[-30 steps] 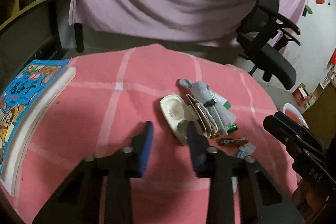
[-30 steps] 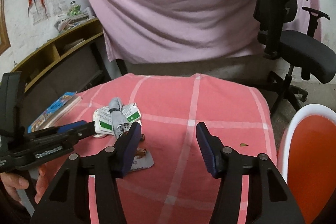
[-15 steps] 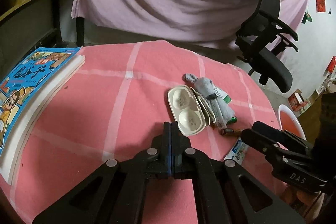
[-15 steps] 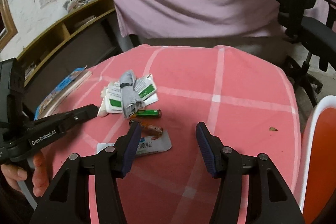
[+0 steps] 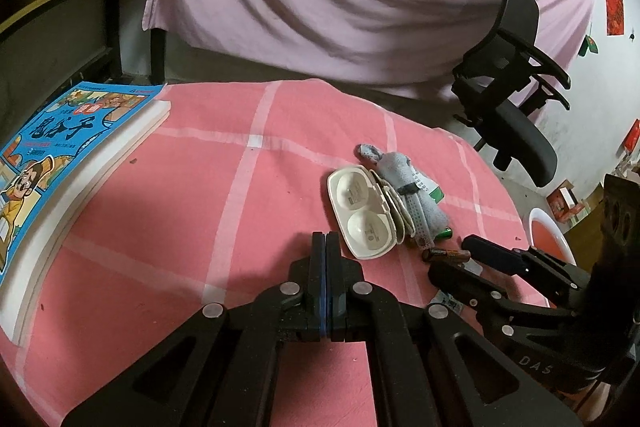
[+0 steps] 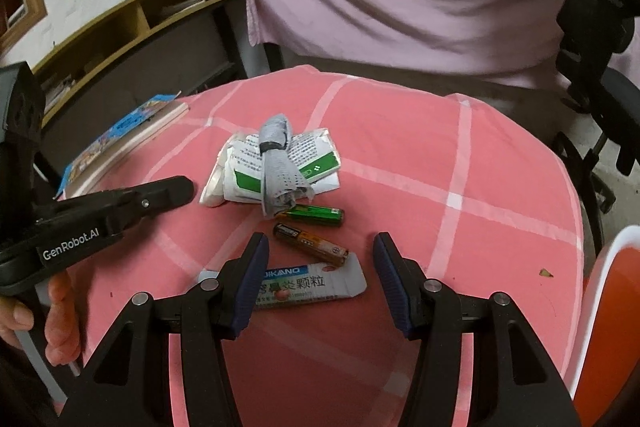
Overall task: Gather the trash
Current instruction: 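Grasp the battery with right tool while left tool reaches the white earbud case, then grasp the white earbud case with left tool and lift it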
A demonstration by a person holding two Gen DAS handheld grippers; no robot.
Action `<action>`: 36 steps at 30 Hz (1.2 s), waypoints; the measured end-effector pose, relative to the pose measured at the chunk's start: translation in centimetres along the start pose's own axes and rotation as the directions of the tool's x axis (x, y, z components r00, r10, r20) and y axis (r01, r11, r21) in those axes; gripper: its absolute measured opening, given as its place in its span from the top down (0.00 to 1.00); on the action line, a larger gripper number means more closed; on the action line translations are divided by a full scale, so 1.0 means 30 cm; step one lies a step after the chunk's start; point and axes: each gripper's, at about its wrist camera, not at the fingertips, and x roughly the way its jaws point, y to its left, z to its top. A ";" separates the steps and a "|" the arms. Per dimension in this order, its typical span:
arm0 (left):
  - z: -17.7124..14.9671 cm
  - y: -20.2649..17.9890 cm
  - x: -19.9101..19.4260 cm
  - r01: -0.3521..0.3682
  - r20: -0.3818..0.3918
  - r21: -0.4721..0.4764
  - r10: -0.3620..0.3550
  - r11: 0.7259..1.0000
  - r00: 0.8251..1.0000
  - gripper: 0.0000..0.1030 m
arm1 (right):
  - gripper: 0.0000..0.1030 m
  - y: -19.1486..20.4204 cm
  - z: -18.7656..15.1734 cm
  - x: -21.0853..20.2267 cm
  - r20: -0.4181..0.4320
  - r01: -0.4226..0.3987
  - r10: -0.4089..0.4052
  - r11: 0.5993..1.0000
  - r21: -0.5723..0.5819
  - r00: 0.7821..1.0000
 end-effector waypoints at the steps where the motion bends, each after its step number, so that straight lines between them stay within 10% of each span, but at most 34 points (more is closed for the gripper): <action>1: 0.001 0.002 -0.001 0.005 0.003 -0.005 -0.005 1.000 1.000 1.00 | 0.61 0.003 -0.001 0.000 0.000 -0.013 0.013 1.000 -0.007 1.000; 5: 0.005 0.007 -0.003 0.016 0.003 -0.011 -0.016 1.000 1.000 1.00 | 0.89 0.008 -0.004 0.001 -0.002 -0.050 0.050 0.999 -0.013 0.999; 17: 0.005 -0.069 0.009 0.081 -0.006 0.076 -0.081 0.994 0.997 0.62 | 0.92 -0.093 -0.028 -0.040 0.028 -0.027 0.024 0.993 0.113 0.999; 33: 0.005 -0.174 0.127 -0.075 -0.033 0.181 0.083 0.981 0.996 0.63 | 0.92 -0.105 -0.022 -0.028 0.018 -0.016 0.013 0.991 0.135 1.000; 36: 0.000 -0.160 0.127 -0.100 -0.025 0.164 0.105 0.981 0.994 0.76 | 0.92 -0.111 -0.024 -0.029 0.019 -0.022 0.020 0.990 0.140 1.000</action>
